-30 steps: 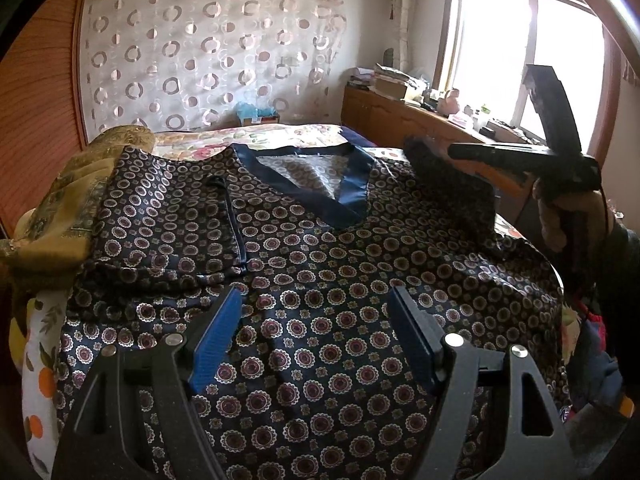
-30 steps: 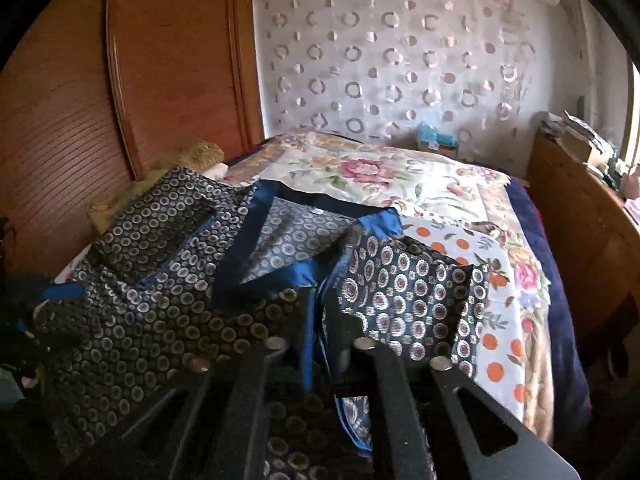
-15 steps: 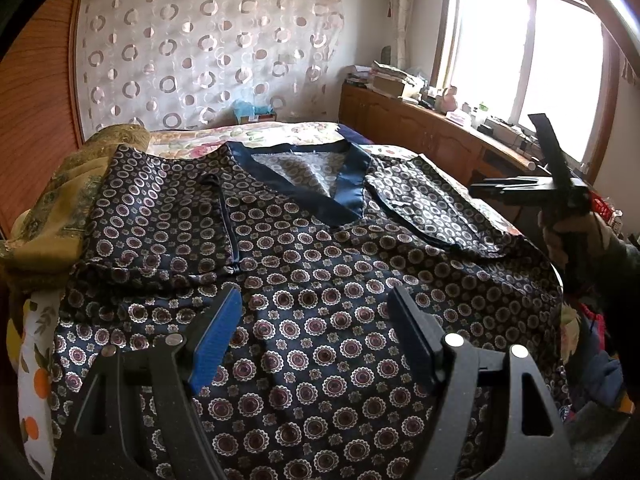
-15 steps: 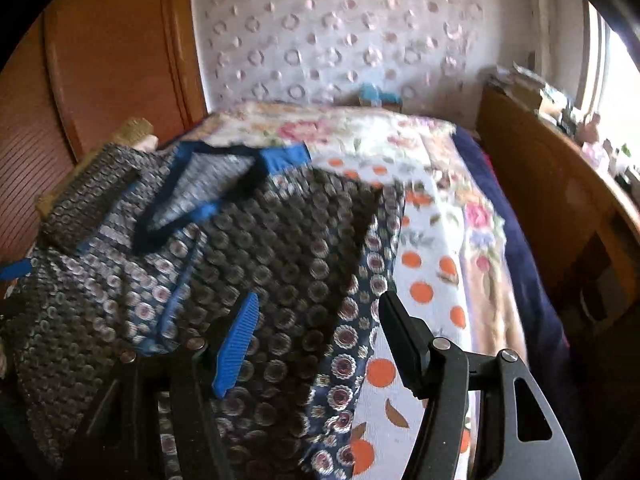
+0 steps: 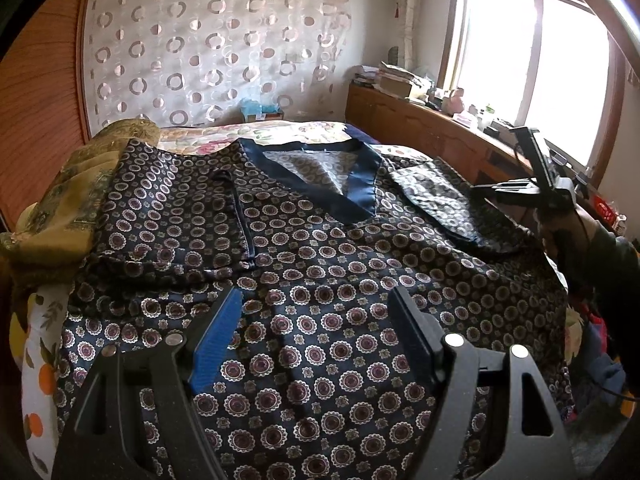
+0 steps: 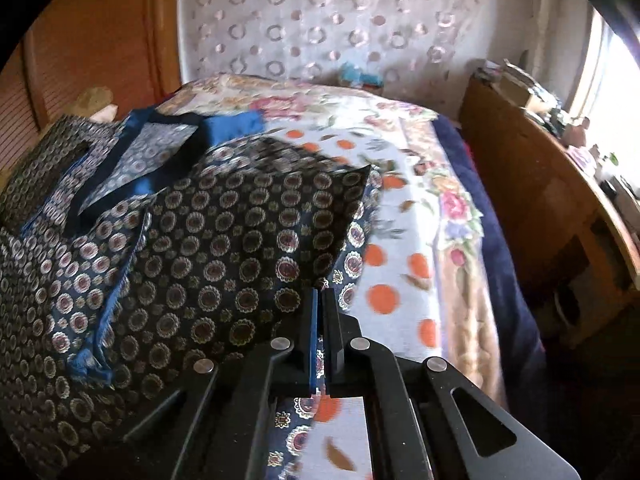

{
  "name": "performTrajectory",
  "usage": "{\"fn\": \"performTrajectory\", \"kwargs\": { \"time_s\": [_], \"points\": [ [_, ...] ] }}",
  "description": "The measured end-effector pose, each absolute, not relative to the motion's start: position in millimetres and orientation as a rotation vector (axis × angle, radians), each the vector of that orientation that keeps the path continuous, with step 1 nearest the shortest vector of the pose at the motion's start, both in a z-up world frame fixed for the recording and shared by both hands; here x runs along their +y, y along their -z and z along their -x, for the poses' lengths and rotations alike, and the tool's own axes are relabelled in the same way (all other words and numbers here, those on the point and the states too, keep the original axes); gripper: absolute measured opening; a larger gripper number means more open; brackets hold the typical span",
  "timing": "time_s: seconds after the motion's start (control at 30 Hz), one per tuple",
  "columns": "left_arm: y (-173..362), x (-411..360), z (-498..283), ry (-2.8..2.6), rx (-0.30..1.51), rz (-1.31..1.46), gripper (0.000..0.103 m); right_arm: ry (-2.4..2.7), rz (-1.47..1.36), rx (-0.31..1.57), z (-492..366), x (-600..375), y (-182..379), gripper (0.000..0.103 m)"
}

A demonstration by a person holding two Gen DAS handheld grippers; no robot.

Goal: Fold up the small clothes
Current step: 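Release the folded side and move the left gripper to the shirt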

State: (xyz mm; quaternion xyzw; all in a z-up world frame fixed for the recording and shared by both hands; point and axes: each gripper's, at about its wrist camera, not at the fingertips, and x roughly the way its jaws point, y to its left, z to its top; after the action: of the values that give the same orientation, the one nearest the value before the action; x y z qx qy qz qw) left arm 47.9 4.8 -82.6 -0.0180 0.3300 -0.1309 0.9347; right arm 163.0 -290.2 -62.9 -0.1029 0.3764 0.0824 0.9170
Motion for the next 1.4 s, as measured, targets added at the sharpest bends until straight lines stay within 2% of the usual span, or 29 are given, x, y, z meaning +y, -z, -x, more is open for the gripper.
{"fn": "performTrajectory", "kwargs": {
  "time_s": [0.17, 0.27, 0.33, 0.37, 0.4, 0.63, 1.03, 1.07, 1.13, 1.23, 1.4],
  "points": [
    [81.7, 6.7, -48.9, 0.266, 0.675, 0.033, 0.076, -0.126, 0.162, 0.762, -166.5, -311.8, 57.2, 0.002],
    [78.6, 12.7, -55.0, 0.247, 0.672, 0.014, 0.076, -0.142, 0.164, 0.772, -173.6, -311.7, 58.9, 0.009],
    [74.9, 20.3, -62.6, 0.229, 0.671, -0.004, 0.076, -0.159, 0.169, 0.769, -184.8, -307.8, 61.5, 0.024],
    [72.8, 24.3, -66.9, 0.217, 0.670, -0.012, 0.076, -0.173, 0.164, 0.772, -191.0, -306.0, 63.2, 0.041],
    [70.4, 29.4, -72.3, 0.209, 0.669, -0.017, 0.076, -0.184, 0.154, 0.775, -196.3, -309.1, 64.4, 0.052],
    [62.0, 62.3, -115.2, 0.157, 0.685, -0.046, 0.076, -0.218, 0.137, 0.820, -231.4, -316.4, 83.3, 0.053],
    [55.6, 126.9, -188.0, 0.096, 0.751, 0.005, 0.076, -0.252, 0.113, 0.816, -238.1, -324.2, 87.3, 0.053],
    [56.2, 130.2, -194.3, 0.097, 0.754, 0.008, 0.074, -0.254, 0.109, 0.817, -238.3, -324.8, 87.4, 0.053],
    [58.1, 136.4, -209.0, 0.106, 0.774, 0.019, 0.060, -0.254, 0.104, 0.818, -238.0, -323.9, 87.1, 0.053],
    [59.1, 140.2, -228.1, 0.109, 0.789, 0.005, 0.054, -0.251, 0.111, 0.818, -238.0, -321.8, 87.4, 0.054],
    [60.7, 145.7, -257.5, 0.112, 0.826, 0.010, 0.054, -0.252, 0.115, 0.819, -238.6, -319.6, 87.4, 0.057]
  ]
}}
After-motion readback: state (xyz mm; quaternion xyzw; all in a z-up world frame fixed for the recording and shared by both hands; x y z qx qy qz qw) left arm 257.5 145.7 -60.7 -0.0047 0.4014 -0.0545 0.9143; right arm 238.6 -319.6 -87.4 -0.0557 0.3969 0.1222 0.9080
